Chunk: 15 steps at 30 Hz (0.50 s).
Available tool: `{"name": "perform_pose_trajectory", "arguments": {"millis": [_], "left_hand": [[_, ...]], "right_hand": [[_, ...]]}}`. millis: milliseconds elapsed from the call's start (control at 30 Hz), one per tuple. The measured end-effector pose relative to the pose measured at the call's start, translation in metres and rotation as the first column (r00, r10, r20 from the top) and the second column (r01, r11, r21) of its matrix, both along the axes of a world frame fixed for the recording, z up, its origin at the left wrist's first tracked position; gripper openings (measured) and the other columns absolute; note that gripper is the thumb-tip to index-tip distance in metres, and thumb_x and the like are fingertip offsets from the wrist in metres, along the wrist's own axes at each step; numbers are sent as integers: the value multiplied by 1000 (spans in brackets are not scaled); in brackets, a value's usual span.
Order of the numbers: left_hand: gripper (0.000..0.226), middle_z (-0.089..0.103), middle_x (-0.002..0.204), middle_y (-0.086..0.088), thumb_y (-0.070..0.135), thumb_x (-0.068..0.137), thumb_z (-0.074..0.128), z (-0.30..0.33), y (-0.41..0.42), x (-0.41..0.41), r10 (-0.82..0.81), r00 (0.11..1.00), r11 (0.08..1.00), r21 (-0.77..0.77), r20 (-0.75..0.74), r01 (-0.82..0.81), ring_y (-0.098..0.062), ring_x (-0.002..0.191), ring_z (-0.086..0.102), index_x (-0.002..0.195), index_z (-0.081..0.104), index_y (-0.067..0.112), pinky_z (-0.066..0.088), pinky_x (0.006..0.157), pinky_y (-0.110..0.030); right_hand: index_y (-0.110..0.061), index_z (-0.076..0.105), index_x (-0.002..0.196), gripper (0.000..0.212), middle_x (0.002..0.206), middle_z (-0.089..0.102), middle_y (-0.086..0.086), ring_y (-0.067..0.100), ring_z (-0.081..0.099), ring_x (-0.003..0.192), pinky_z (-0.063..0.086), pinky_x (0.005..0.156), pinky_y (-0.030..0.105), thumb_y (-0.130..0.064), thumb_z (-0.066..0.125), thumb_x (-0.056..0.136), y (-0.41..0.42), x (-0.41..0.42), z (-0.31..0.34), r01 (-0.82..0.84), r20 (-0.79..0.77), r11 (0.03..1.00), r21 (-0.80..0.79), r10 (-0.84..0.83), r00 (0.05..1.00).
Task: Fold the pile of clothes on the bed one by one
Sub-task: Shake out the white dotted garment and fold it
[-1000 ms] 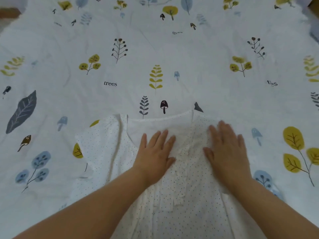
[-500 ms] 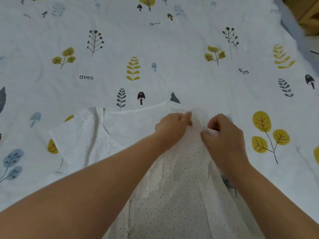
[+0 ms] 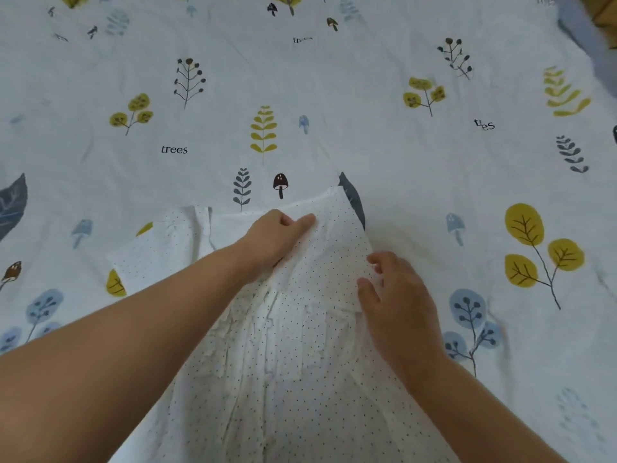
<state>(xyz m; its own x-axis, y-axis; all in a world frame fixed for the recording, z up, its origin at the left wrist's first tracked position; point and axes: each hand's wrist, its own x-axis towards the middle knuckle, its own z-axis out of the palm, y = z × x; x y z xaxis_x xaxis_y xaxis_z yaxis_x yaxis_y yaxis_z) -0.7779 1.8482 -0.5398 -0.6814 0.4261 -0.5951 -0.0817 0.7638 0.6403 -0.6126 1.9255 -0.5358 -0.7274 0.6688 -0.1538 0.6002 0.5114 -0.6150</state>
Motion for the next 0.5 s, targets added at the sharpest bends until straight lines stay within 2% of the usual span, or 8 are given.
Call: {"name": "perform_pose_trajectory", "arguments": {"millis": [100,167,200,267,333,400,467,500], "left_hand": [[50,51,108,3,30,83,68,-8,-3,7,-153,987,988,-41,-47,151,-15,92,49,124,45,15,40,71,-20],[53,52,127,-5,16,85,65,-13,-2,10,-161,968,986,-77,-190,149,-20,109,50,133,43,11,38,85,-20],[50,53,129,-6,16,85,64,-14,-2,12,-145,953,988,-82,-265,128,-21,112,50,132,45,10,37,88,-22],[40,59,117,-7,18,88,62,-18,-3,14,-108,921,993,-80,-374,84,-21,99,54,125,49,11,40,85,-25],[35,59,114,-8,21,91,56,-22,-9,17,-146,847,989,-101,-511,109,-22,96,55,124,47,11,44,84,-31],[42,53,127,-11,23,93,49,-30,-19,18,-223,683,973,-117,-696,198,-28,111,53,132,43,8,41,92,-37],[52,38,146,-13,31,95,35,-39,-29,19,-301,514,941,-162,-803,297,-30,133,38,143,33,9,33,105,-43],[57,21,154,-10,37,96,25,-43,-33,20,-405,481,899,-244,-777,363,-27,142,21,148,19,14,21,111,-45]], "right_hand": [[-18,40,127,39,116,49,-1,13,42,100,35,83,25,-34,50,92,8,-7,-13,-6,237,1000,-11,8,971],[-16,50,111,19,101,58,0,14,49,84,41,74,26,-24,47,95,13,-10,-18,-17,245,1000,20,12,970],[-16,52,102,10,89,60,1,15,52,74,43,68,26,-18,45,96,17,-10,-20,-3,232,998,60,-11,973],[-14,50,98,7,82,58,1,14,50,69,42,63,27,-15,44,96,22,-9,-19,33,222,990,140,-64,973],[-12,47,116,24,103,57,6,17,46,85,39,72,28,-20,48,94,22,-8,-20,10,218,975,223,-60,974],[-9,39,135,47,130,50,14,26,48,113,41,91,37,-23,50,92,11,-12,-23,-40,113,957,289,7,994],[-11,26,144,56,150,31,14,31,31,138,29,107,46,-30,40,93,-2,-23,-31,-155,104,912,379,125,987],[-15,17,147,59,154,18,10,27,18,143,19,111,48,-35,29,94,-6,-30,-36,-231,151,886,401,185,971]]}}
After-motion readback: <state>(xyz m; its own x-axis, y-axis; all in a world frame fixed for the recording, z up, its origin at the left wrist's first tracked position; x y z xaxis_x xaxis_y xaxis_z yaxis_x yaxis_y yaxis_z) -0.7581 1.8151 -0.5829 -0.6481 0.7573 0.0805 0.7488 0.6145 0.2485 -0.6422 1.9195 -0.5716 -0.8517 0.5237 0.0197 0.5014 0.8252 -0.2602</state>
